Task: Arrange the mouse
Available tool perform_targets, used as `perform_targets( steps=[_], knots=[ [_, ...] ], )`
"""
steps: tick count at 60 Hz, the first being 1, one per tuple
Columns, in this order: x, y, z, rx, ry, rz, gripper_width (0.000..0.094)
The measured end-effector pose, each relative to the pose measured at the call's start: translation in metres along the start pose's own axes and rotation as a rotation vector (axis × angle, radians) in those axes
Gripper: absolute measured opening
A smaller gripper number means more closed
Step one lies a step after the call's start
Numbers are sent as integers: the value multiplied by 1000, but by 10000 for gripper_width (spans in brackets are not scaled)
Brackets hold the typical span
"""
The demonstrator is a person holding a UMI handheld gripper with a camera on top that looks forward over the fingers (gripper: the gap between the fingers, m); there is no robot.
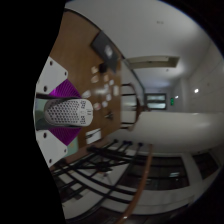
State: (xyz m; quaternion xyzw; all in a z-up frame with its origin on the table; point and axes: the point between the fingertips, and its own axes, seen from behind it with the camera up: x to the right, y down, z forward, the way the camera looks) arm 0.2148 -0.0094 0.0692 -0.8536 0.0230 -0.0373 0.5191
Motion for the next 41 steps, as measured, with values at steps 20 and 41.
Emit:
perform_targets(
  steps=[20, 41],
  knots=[
    [21, 115, 41, -207, -33, 60, 495],
    [40, 124, -67, -198, -73, 78, 841]
  ],
)
